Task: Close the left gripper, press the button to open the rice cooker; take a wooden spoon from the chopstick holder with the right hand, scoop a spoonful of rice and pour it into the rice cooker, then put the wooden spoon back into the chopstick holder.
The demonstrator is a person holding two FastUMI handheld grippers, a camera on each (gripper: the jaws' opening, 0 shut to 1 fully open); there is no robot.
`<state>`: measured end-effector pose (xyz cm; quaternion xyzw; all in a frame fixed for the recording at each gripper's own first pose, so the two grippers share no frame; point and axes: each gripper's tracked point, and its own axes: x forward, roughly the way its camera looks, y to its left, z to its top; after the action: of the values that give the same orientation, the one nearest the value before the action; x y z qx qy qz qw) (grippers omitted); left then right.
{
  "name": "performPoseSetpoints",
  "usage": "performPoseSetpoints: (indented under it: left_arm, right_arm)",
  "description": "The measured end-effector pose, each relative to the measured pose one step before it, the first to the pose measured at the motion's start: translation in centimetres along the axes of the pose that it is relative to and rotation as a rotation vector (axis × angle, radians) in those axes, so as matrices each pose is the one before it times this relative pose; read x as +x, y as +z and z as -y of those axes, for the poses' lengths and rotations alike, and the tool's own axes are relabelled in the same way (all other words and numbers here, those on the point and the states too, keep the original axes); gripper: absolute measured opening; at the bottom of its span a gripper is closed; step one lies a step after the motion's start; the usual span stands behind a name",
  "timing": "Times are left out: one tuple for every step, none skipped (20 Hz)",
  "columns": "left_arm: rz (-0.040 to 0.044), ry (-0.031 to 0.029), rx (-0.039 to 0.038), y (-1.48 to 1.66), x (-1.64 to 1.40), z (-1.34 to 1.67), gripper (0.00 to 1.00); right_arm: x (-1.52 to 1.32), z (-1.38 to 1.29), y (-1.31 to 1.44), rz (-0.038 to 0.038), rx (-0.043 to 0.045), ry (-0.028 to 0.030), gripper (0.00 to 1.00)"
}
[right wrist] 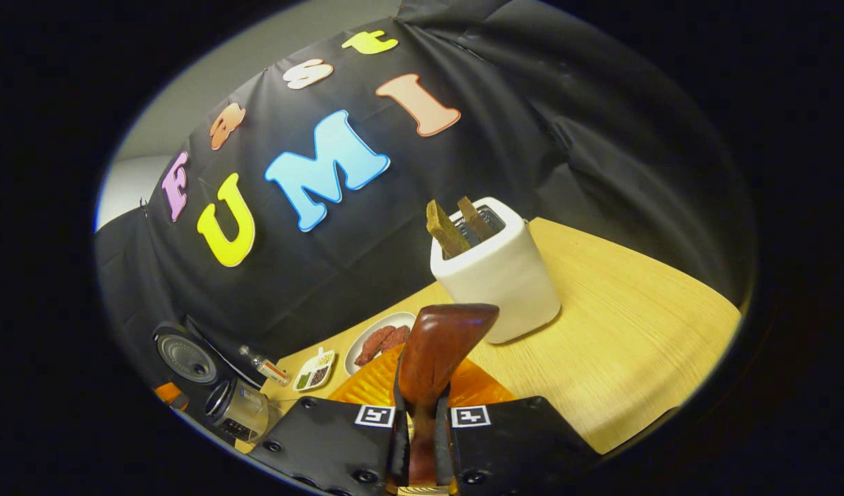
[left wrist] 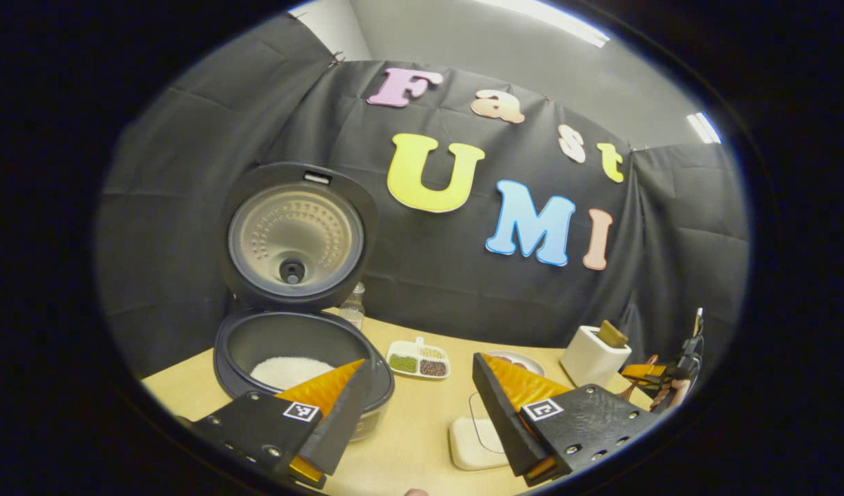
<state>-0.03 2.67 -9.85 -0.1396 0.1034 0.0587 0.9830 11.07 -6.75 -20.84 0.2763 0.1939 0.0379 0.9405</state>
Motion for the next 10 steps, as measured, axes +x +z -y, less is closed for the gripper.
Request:
performPoseSetpoints:
  left_arm:
    - [-0.00421, -0.00242, 0.00399, -0.339, 0.158, 0.045, 0.91]
    - [-0.00342, 0.00007, 0.00443, -0.128, 0.046, -0.068, 0.92]
    - [-0.00275, -0.00056, 0.00123, -0.222, 0.052, -0.026, 0.91]
    - [-0.00109, -0.00025, -0.00358, -0.121, 0.085, -0.046, 0.91]
    - [0.00603, 0.00498, -0.01138, -0.127, -0.006, -0.327, 0.9]
    - [0.00514, 0.00316, -0.01762, 0.125, -0.049, -0.242, 0.9]
    - [-0.00169, -0.00175, -0.01829, -0.097, -0.306, -0.322, 0.9]
    - [0.00063, 0.00117, -0.01554, -0.134, -0.153, -0.411, 0.9]
    - [0.00056, 0.0075, -0.01171, -0.264, -0.208, -0.558, 0.9]
    - [-0.00001, 0.0097, -0.00768, -0.085, -0.209, -0.684, 0.9]
  right_arm:
    - [-0.389, -0.477, 0.813, 0.02319, -0.0083, 0.00277, 0.16]
    - [-0.302, -0.356, 0.605, 0.01962, -0.01952, -0.00251, 0.14]
    - [-0.229, -0.337, 0.638, 0.01673, -0.02157, -0.00708, 0.16]
    - [-0.422, -0.283, 0.716, 0.01858, -0.02302, -0.01203, 0.16]
    - [-0.401, -0.252, 0.869, 0.02529, -0.02463, -0.0114, 0.16]
    - [-0.431, -0.314, 0.932, 0.02598, -0.02034, -0.01148, 0.16]
    - [-0.38, -0.508, 0.923, 0.02475, -0.0121, 0.001, 0.16]
    - [-0.424, -0.633, 0.64, 0.01669, -0.00454, 0.00887, 0.15]
    - [-0.314, -0.67, 0.647, 0.01301, -0.00069, 0.01085, 0.15]
    - [-0.153, -0.644, 0.472, 0.01013, -0.00238, 0.01072, 0.15]
